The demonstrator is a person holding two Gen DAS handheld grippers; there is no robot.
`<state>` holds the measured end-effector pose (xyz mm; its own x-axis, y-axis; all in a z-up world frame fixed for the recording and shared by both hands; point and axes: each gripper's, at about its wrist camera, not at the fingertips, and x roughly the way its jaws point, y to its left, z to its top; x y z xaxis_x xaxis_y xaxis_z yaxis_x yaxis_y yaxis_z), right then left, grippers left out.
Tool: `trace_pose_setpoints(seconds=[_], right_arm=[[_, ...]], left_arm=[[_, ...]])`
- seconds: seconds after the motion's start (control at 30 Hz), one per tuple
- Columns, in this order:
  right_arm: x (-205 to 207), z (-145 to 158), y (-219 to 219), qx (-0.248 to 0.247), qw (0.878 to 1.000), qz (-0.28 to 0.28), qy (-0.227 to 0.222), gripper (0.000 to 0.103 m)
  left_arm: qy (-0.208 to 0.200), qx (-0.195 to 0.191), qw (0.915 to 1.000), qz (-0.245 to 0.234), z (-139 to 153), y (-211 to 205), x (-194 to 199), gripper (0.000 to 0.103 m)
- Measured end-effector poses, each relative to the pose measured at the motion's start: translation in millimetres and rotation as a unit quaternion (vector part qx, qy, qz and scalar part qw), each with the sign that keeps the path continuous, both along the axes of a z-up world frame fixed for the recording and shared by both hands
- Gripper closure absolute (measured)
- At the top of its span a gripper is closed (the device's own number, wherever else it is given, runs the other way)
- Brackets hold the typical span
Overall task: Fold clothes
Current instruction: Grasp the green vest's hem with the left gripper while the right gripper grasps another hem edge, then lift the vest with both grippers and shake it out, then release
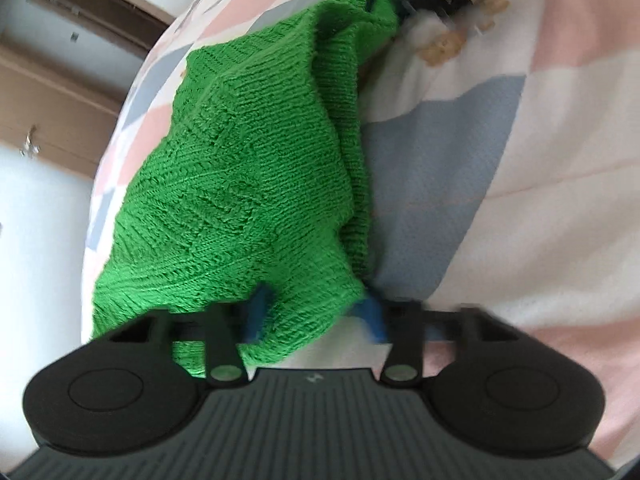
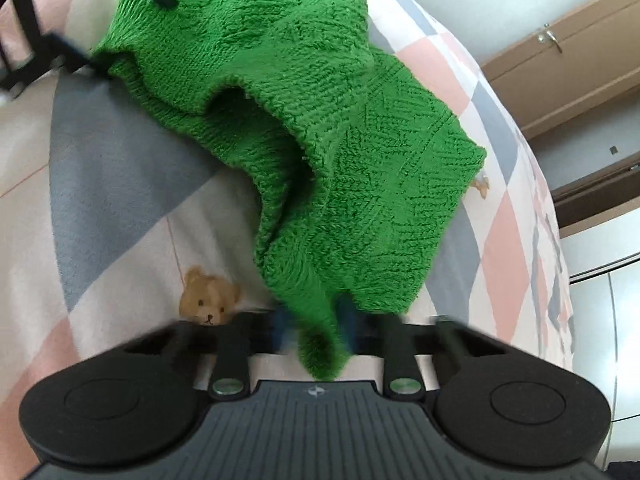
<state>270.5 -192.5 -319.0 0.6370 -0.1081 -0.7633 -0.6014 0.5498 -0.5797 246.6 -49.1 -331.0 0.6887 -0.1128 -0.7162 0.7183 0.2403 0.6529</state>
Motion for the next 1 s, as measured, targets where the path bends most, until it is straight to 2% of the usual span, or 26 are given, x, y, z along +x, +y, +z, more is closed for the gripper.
trace_pose_setpoints(seconds=[0.07, 0.17, 0.27, 0.4, 0.53, 0.67, 0.77, 0.93, 1.0], right_arm=[[-0.5, 14.2, -2.7, 0.026, 0.999, -0.019, -0.003, 0.097], [-3.6, 45.8, -5.8, 0.079, 0.996, -0.047, -0.012, 0.097], [-12.3, 88.6, -6.9, 0.140, 0.987, -0.074, -0.032, 0.098], [-31.5, 141.8, -11.0, 0.200, 0.972, -0.108, -0.056, 0.098], [-60.3, 195.2, -10.9, 0.217, 0.964, -0.111, -0.103, 0.099], [-95.6, 257.7, -20.1, 0.240, 0.950, -0.127, -0.155, 0.099], [-119.1, 303.2, -31.2, 0.254, 0.939, -0.133, -0.191, 0.099], [-178.4, 378.9, -48.2, 0.264, 0.915, -0.120, -0.280, 0.099], [-201.6, 404.5, -55.0, 0.267, 0.903, -0.114, -0.316, 0.099]], left_arm=[[-0.010, -0.003, 0.9999, 0.012, 8.7, 4.3, -1.2, 0.088], [-0.010, -0.056, 0.9967, 0.057, 56.8, 24.4, -10.6, 0.089], [-0.009, -0.109, 0.9887, 0.102, 104.8, 44.4, -20.1, 0.089], [-0.008, -0.179, 0.9706, 0.161, 168.9, 71.2, -32.6, 0.089], [-0.010, -0.246, 0.9455, 0.213, 233.3, 96.5, -47.3, 0.089], [-0.032, -0.302, 0.9291, 0.211, 300.3, 106.4, -80.6, 0.089], [-0.058, -0.334, 0.9204, 0.194, 345.3, 105.0, -107.1, 0.089], [-0.091, -0.408, 0.8923, 0.169, 422.1, 106.3, -158.1, 0.089], [-0.105, -0.428, 0.8848, 0.152, 446.2, 104.0, -178.0, 0.089]])
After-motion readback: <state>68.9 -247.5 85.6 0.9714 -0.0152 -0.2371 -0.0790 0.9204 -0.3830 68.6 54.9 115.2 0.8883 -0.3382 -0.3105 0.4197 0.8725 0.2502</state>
